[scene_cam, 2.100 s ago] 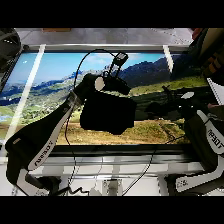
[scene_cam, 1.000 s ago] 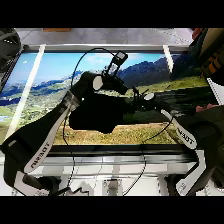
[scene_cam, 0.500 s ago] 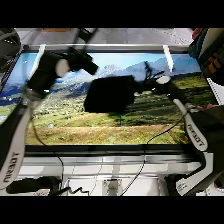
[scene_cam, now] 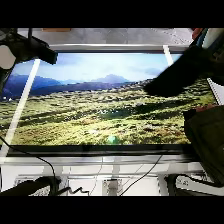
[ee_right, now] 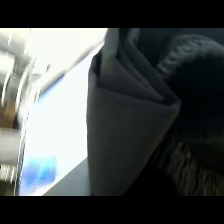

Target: Fold the clothes and pants, and hang the long-sleeved shirts on hangers.

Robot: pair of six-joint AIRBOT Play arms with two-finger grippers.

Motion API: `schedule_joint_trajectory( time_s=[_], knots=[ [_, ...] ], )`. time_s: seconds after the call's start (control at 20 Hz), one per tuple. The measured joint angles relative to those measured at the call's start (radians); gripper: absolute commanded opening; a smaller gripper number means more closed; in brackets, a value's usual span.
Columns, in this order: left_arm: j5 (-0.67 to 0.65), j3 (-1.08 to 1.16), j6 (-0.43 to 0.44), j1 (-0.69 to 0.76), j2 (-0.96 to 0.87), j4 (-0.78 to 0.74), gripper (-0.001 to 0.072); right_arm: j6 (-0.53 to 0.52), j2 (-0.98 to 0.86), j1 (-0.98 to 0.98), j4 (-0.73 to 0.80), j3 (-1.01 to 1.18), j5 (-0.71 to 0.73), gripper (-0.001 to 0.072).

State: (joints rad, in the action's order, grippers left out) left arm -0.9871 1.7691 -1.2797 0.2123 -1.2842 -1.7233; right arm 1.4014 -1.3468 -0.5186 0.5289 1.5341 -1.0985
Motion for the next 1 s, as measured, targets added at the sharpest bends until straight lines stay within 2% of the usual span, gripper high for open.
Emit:
schedule_joint_trajectory(
  time_s=[0.25,0.4,0.6,0.65,0.8,0.85,1.0],
  knots=[
    [-0.058,0.000,0.000,-0.012,0.009,-0.003,0.0009,0.134,0.201,-0.391,0.119,0.001,-0.116,0.0013],
    [-0.074,0.000,0.000,-0.014,0.011,-0.003,0.0009,0.210,0.290,-0.617,0.253,0.001,-0.220,0.0013],
    [-0.080,0.000,0.000,-0.014,0.008,-0.003,0.0009,0.258,0.343,-0.826,0.462,0.000,-0.375,0.0016],
    [-0.081,0.000,0.000,-0.014,0.006,-0.003,0.0009,0.264,0.349,-0.855,0.517,-0.002,-0.413,0.0093],
    [-0.083,0.000,0.000,-0.014,0.003,0.001,0.0010,0.279,0.357,-0.902,0.666,-0.004,-0.457,0.0521],
    [-0.084,0.000,0.000,-0.014,0.002,0.001,0.0009,0.281,0.358,-0.910,0.701,-0.005,-0.465,0.0698],
    [-0.084,0.000,0.000,-0.014,0.000,0.002,0.0009,0.286,0.360,-0.922,0.763,-0.005,-0.458,0.0702]
  ],
)
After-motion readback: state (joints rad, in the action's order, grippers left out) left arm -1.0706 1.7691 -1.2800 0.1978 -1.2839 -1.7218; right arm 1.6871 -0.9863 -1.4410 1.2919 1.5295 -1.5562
